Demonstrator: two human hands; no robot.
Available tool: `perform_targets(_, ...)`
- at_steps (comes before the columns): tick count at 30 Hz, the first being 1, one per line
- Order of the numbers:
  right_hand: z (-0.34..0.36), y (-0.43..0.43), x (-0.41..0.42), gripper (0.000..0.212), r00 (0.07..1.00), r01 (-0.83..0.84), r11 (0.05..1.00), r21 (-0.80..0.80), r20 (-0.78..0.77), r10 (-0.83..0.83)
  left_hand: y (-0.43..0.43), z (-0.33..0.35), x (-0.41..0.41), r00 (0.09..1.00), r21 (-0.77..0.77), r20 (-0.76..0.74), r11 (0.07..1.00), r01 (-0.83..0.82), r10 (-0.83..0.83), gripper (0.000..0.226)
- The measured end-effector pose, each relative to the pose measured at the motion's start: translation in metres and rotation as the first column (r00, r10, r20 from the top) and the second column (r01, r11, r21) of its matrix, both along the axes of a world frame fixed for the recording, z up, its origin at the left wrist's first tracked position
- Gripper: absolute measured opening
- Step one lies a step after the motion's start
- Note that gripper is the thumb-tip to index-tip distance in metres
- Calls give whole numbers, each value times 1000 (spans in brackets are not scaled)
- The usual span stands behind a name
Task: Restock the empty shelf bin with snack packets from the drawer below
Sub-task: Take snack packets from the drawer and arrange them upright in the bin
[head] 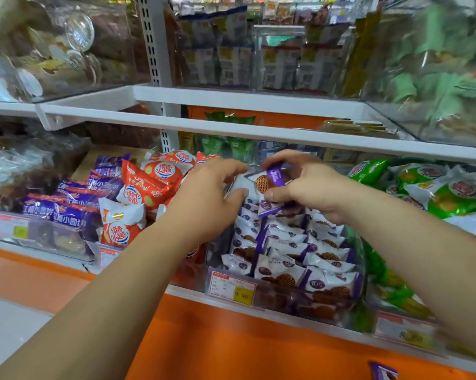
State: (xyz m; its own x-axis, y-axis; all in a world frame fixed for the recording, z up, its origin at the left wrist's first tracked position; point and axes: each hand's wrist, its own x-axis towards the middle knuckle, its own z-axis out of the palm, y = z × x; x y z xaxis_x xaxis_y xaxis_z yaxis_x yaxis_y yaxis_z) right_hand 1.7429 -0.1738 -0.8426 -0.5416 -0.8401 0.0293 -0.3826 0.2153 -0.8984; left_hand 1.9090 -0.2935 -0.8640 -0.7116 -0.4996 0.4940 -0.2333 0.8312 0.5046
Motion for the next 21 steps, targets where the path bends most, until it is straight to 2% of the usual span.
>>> perform_targets(3,8,6,0,57,989,-78,997,13,129,75,8,6,-11,999,62,18,997,42,-43,45)
perform_targets(5,10,8,-4,53,982,-65,997,28,182,59,10,9,-17,998,111,32,992,52,-56,42)
perform_targets(7,10,10,-8,48,969,-21,1000,19,247,16,10,11,-21,998,271,9,961,63,-68,42)
perform_targets(8,9,10,-9,50,952,10,1000,-1,306,-9,10,13,-24,997,410,-26,909,78,-73,44)
perform_targets(10,3,9,-10,62,887,86,995,-44,458,-56,11,15,-29,992,679,-87,723,123,-86,47)
perform_targets(11,-2,8,-10,66,849,123,990,-63,524,-72,10,16,-32,990,745,-96,652,139,-101,46)
perform_targets(12,-6,7,-10,68,816,150,985,-82,573,-77,9,17,-35,988,767,-91,624,148,-123,43)
perform_targets(14,-16,5,-12,75,777,171,980,-99,625,-73,4,21,-39,984,751,-62,641,158,-170,36)
perform_targets(16,-22,6,-16,69,827,142,988,-64,557,-83,-2,28,-39,979,677,32,724,127,-202,35)
perform_targets(17,-23,5,-21,59,869,130,990,-45,486,-92,-7,32,-40,970,598,113,795,108,-216,35)
perform_targets(19,-24,4,-35,40,940,143,990,-15,315,-131,-19,39,-49,931,315,320,947,69,-174,36)
perform_targets(21,-23,-1,-50,30,977,215,976,44,-21,-214,-30,43,-67,887,48,456,997,60,-76,36)
